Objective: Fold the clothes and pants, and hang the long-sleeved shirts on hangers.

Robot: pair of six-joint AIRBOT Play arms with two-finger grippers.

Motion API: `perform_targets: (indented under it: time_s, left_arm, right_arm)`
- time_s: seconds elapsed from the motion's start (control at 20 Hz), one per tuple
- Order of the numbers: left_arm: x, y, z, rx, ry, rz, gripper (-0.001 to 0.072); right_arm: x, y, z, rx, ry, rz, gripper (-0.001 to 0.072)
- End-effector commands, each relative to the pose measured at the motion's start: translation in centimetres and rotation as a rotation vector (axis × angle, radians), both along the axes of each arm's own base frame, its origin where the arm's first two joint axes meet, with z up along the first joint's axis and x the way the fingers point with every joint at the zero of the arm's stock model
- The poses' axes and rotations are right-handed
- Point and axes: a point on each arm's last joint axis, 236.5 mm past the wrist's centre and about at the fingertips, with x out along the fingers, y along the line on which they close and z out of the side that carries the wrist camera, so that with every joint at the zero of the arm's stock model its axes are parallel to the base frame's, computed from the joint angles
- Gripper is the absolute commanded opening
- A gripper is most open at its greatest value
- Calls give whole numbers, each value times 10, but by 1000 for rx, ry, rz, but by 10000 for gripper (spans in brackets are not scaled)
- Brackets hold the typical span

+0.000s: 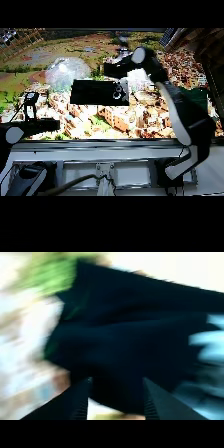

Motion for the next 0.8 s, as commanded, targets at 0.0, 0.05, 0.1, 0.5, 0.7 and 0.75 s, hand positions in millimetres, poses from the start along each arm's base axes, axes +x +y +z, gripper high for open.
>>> perform_targets:
  time_s: [0.0, 0.05, 0.1, 0.5, 0.7, 0.75]
  left_arm:
    - [3, 0, 2, -3, -17, 4, 4]
    - [5, 0, 3, -4, -24, 5, 4]
    - [7, 0, 4, -6, -31, 7, 4]
    - [8, -2, 5, -14, -36, 8, 4]
    - [8, -2, 5, -15, -37, 8, 4]
    - [8, -2, 5, -15, -37, 8, 4]
  right_arm:
    - [2, -129, -12, -252, 50, -217, 361]
    - [-6, -141, -28, -230, 114, -237, 361]
    - [-15, -145, -45, -186, 172, -233, 363]
    - [-30, -122, -122, 168, 299, -210, 436]
    - [-12, -100, -127, 308, 292, -246, 436]
    - [-9, -97, -129, 325, 291, -251, 435]
